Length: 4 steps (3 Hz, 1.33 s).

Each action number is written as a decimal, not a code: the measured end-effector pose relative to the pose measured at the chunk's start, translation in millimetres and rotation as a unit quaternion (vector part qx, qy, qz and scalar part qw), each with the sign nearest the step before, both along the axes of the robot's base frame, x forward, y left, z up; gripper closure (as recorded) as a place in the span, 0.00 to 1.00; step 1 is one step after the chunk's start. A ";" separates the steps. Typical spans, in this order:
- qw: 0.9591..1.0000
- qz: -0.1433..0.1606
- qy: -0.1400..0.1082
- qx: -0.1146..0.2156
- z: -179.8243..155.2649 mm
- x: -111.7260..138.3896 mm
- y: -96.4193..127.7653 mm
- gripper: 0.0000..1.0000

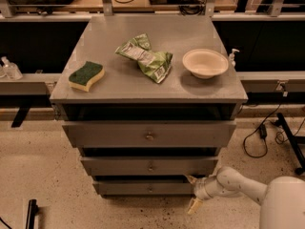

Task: Open bottom drawer

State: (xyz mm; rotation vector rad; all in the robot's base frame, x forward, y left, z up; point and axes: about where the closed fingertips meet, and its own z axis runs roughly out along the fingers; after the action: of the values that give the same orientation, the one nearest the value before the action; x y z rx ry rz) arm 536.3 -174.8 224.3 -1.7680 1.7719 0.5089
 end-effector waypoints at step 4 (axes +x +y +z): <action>0.999 -0.034 0.017 -0.017 -41.3 17.9 -15.4 0.25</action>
Offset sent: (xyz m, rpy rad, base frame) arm 0.0185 -0.0242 -0.0361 -0.0433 0.0155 -0.0805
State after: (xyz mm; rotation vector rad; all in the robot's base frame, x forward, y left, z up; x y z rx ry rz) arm 554.2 -190.1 182.9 -1.7240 1.8675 0.4868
